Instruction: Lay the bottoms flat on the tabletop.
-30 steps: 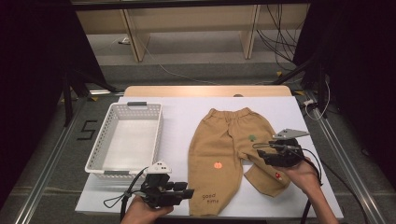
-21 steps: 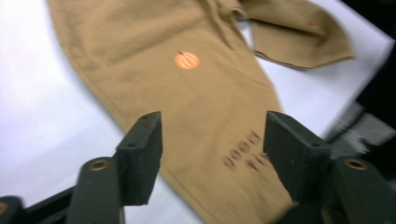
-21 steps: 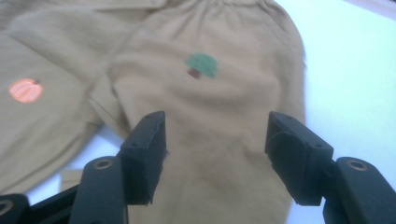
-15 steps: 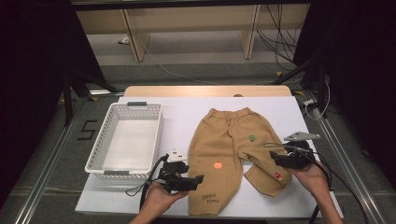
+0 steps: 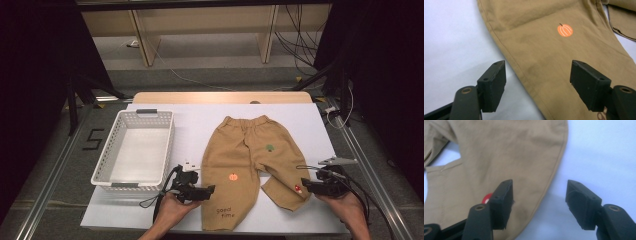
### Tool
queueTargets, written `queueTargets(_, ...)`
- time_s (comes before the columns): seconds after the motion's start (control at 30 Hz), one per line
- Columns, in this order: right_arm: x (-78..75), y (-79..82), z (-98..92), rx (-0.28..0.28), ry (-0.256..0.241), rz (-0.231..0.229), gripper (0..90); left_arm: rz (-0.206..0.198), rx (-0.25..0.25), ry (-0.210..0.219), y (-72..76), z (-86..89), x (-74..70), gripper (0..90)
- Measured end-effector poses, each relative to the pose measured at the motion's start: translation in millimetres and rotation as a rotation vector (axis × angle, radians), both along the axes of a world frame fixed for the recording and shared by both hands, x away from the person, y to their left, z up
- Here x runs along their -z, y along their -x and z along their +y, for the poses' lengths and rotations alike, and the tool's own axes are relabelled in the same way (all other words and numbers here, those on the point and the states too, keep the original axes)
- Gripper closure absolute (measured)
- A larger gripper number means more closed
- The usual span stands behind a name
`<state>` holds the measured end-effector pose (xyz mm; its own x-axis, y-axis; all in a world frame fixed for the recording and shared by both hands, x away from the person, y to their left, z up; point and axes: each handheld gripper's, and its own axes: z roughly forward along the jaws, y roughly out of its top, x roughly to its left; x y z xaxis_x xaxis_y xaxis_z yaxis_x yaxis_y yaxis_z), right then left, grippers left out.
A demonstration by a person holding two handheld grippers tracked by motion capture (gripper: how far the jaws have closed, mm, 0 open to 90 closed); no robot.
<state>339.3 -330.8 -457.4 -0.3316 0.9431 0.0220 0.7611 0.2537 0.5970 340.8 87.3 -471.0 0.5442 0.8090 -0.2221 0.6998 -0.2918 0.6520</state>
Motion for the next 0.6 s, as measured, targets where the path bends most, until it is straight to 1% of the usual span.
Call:
queueTargets(0.07,0.8,2.1,1.2,-0.004,0.003,0.009,42.5,-0.001,0.005,-0.011,1.3,0.1,1.1,28.0)
queueTargets(0.17,1.2,4.6,2.7,-0.005,-0.011,0.035,47.9,-0.003,0.008,-0.006,3.3,1.7,0.5,27.7)
queueTargets(0.23,2.6,5.9,1.9,0.002,-0.023,0.063,50.6,-0.003,0.009,-0.001,5.5,3.5,-0.4,27.4)
queueTargets(0.3,4.3,7.6,-0.3,0.008,-0.065,0.092,53.5,-0.003,0.008,0.005,7.7,5.1,-0.7,27.4)
queueTargets(0.37,6.1,9.4,-1.6,0.001,-0.084,0.114,58.9,0.002,0.009,0.01,8.9,6.0,-1.1,27.4)
queueTargets(0.4,7.0,10.5,-1.4,-0.003,-0.082,0.111,64.3,0.003,0.012,0.01,9.3,6.2,-1.5,27.4)
queueTargets(0.43,6.8,11.5,-1.2,-0.009,-0.064,0.11,70.2,0.001,0.013,0.011,9.7,6.0,-1.7,27.4)
queueTargets(0.5,5.7,12.7,-1.0,-0.001,-0.031,0.092,83.9,-0.001,0.017,0.011,10.3,5.4,-1.8,27.4)
queueTargets(0.53,4.5,12.8,-2.8,-0.008,-0.013,0.08,88.3,0.0,0.018,0.012,10.5,5.3,-1.7,27.4)
queueTargets(0.6,1.7,11.7,-8.2,0.001,0.0,0.059,88.8,0.003,0.019,0.013,10.3,5.5,-1.8,27.4)
